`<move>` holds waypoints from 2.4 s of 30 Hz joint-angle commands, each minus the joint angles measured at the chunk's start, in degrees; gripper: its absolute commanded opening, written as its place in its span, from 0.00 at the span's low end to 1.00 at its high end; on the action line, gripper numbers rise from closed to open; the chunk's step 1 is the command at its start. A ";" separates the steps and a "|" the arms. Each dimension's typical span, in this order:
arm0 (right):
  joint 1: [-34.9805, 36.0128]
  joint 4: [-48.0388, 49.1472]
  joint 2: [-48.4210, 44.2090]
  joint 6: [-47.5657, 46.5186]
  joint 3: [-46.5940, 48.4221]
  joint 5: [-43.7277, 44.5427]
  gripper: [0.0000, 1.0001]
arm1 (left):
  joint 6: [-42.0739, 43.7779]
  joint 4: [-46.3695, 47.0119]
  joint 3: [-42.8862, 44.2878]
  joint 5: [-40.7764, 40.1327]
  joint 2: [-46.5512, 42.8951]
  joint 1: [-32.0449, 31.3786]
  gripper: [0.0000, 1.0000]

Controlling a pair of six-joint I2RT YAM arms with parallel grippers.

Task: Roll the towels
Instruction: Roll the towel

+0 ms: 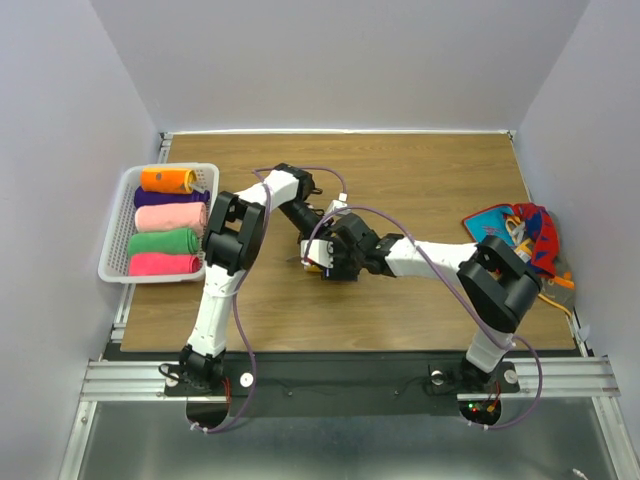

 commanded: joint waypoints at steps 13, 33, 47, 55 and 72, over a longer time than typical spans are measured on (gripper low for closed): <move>0.04 -6.58 -0.14 0.16 -2.16 -6.62 0.01 | 0.25 12.61 -8.81 -11.37 -12.51 5.42 0.73; -3.12 -30.31 11.28 9.91 17.77 -20.65 0.02 | -11.96 49.25 -50.90 -14.35 -62.22 21.52 0.90; -11.47 -51.05 29.82 10.62 34.48 -43.61 0.04 | 0.33 56.81 -73.06 -34.02 -84.24 -3.34 0.97; -13.76 -63.10 38.88 6.49 42.75 -49.25 0.06 | -1.42 64.20 -70.42 -37.91 -73.88 -15.30 0.98; -14.28 -63.98 40.29 5.26 44.16 -49.69 0.08 | -0.54 68.95 -64.98 -39.58 -55.07 -20.32 0.90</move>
